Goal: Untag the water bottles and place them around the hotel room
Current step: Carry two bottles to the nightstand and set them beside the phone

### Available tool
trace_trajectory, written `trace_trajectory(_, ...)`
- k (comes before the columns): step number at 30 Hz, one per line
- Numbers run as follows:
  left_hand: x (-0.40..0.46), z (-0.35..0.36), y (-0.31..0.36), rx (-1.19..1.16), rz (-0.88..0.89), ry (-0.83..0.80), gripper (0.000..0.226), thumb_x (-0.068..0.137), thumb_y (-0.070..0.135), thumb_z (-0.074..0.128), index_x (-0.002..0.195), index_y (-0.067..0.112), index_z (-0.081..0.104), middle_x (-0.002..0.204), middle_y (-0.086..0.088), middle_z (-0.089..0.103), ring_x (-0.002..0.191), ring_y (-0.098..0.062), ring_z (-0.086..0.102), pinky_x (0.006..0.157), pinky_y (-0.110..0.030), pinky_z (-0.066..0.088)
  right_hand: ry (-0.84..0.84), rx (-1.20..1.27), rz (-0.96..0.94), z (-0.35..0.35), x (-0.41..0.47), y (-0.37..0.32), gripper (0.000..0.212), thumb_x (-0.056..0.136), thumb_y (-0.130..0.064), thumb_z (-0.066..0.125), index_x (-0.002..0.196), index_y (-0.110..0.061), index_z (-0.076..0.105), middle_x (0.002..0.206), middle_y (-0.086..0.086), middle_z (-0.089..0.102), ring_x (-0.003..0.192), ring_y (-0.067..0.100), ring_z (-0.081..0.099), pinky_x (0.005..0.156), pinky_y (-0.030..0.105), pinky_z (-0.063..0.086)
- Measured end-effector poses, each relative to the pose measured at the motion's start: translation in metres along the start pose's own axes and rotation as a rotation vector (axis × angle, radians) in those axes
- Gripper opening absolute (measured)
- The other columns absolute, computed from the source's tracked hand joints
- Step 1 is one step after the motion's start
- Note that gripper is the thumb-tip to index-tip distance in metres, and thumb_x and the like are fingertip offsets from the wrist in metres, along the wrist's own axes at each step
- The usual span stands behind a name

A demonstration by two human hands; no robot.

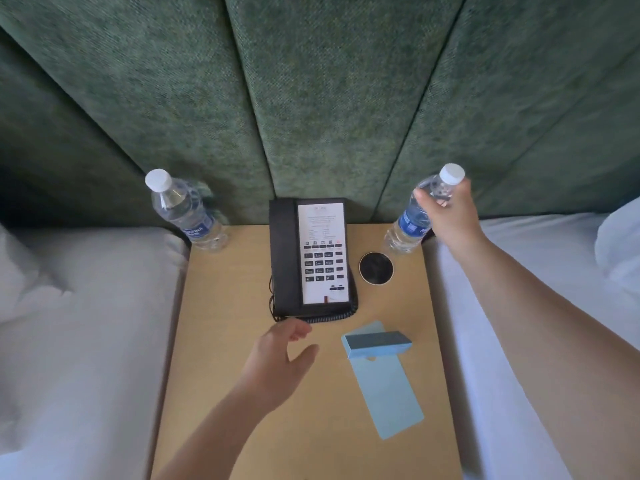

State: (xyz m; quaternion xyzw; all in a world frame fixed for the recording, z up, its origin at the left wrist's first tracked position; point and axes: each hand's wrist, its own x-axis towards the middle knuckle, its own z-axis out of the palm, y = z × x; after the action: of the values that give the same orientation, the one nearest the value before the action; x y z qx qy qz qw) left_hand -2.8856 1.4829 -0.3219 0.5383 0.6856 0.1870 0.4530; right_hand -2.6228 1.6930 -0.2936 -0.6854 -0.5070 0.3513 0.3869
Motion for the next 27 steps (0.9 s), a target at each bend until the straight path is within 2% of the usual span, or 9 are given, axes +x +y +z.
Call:
trace_trajectory(2, -0.002, 0.005, 0.001, -0.004, -0.016, -0.009, 0.019, 0.084, 0.023, 0.069, 0.101, 0.026, 0.062, 0.101, 0.012, 0.064, 0.099, 0.002, 0.057, 0.079, -0.013, 0.041, -0.119, 0.047, 0.049, -0.014, 0.003, 0.006, 0.023, 0.086, -0.027, 0.067, 0.104, -0.020, 0.055, 0.104, -0.003, 0.065, 0.099, 0.013, 0.062, 0.090, 0.020, 0.047)
trace_trajectory(4, -0.003, 0.008, 0.005, -0.008, -0.031, -0.014, 0.018, 0.084, 0.024, 0.068, 0.100, 0.027, 0.061, 0.100, 0.013, 0.064, 0.099, 0.000, 0.058, 0.081, -0.017, 0.043, -0.269, 0.090, 0.103, -0.028, 0.002, 0.009, 0.035, 0.088, -0.022, 0.065, 0.118, -0.008, 0.056, 0.118, 0.010, 0.065, 0.113, 0.024, 0.060, 0.103, 0.041, 0.044)
trace_trajectory(6, -0.004, 0.011, 0.010, -0.009, -0.039, -0.023, 0.018, 0.085, 0.024, 0.067, 0.100, 0.029, 0.059, 0.100, 0.013, 0.063, 0.100, -0.001, 0.058, 0.084, -0.022, 0.044, -0.359, 0.044, 0.093, -0.037, -0.001, 0.011, 0.041, 0.084, -0.020, 0.069, 0.120, -0.005, 0.057, 0.118, 0.012, 0.065, 0.112, 0.026, 0.061, 0.105, 0.047, 0.043)
trace_trajectory(8, -0.004, 0.014, 0.016, -0.020, -0.040, -0.033, 0.020, 0.086, 0.024, 0.067, 0.102, 0.031, 0.056, 0.101, 0.014, 0.062, 0.101, 0.000, 0.057, 0.086, -0.025, 0.045, -0.326, -0.069, 0.072, -0.035, -0.005, 0.009, 0.044, 0.080, -0.028, 0.075, 0.117, -0.013, 0.059, 0.115, 0.005, 0.067, 0.108, 0.022, 0.062, 0.099, 0.041, 0.047)
trace_trajectory(11, -0.003, 0.018, 0.023, -0.027, -0.035, -0.036, 0.024, 0.087, 0.025, 0.066, 0.105, 0.032, 0.053, 0.101, 0.014, 0.061, 0.101, 0.002, 0.055, 0.086, -0.024, 0.044, -0.121, -0.251, 0.078, -0.024, -0.007, 0.001, 0.061, 0.070, -0.047, 0.079, 0.114, -0.012, 0.055, 0.108, -0.001, 0.062, 0.097, 0.018, 0.059, 0.082, 0.034, 0.049)
trace_trajectory(14, 0.002, 0.019, 0.036, -0.041, -0.026, -0.047, 0.024, 0.086, 0.023, 0.066, 0.107, 0.028, 0.055, 0.102, 0.012, 0.061, 0.101, 0.001, 0.055, 0.083, -0.019, 0.042, -0.083, -0.343, 0.089, -0.021, -0.004, -0.006, 0.071, 0.071, -0.055, 0.075, 0.114, -0.006, 0.049, 0.103, 0.000, 0.055, 0.091, 0.017, 0.051, 0.074, 0.029, 0.038)
trace_trajectory(20, 0.072, 0.021, 0.105, -0.103, 0.071, -0.027, 0.028, 0.090, 0.020, 0.060, 0.118, 0.022, 0.058, 0.112, 0.005, 0.063, 0.108, -0.009, 0.057, 0.093, -0.027, 0.044, -0.261, -0.277, 0.032, -0.038, 0.000, -0.003, 0.050, 0.079, -0.034, 0.075, 0.122, -0.019, 0.054, 0.110, -0.001, 0.063, 0.100, 0.018, 0.060, 0.088, 0.037, 0.050)
trace_trajectory(23, 0.116, 0.033, 0.146, -0.220, 0.064, -0.089, 0.046, 0.091, 0.014, 0.053, 0.137, 0.018, 0.048, 0.130, 0.002, 0.056, 0.108, -0.008, 0.053, 0.090, -0.022, 0.039, -0.223, -0.281, -0.040, -0.035, 0.003, 0.002, 0.048, 0.079, -0.031, 0.076, 0.119, -0.015, 0.056, 0.108, -0.001, 0.064, 0.096, 0.017, 0.059, 0.080, 0.027, 0.043)
trace_trajectory(27, 0.147, 0.054, 0.170, -0.312, 0.117, -0.177, 0.048, 0.090, 0.008, 0.049, 0.135, 0.025, 0.052, 0.131, 0.002, 0.059, 0.116, -0.015, 0.055, 0.098, -0.031, 0.044, -0.139, -0.238, -0.039, -0.030, 0.009, 0.006, 0.051, 0.075, -0.034, 0.079, 0.114, -0.012, 0.054, 0.101, -0.002, 0.062, 0.090, 0.016, 0.057, 0.074, 0.025, 0.039)
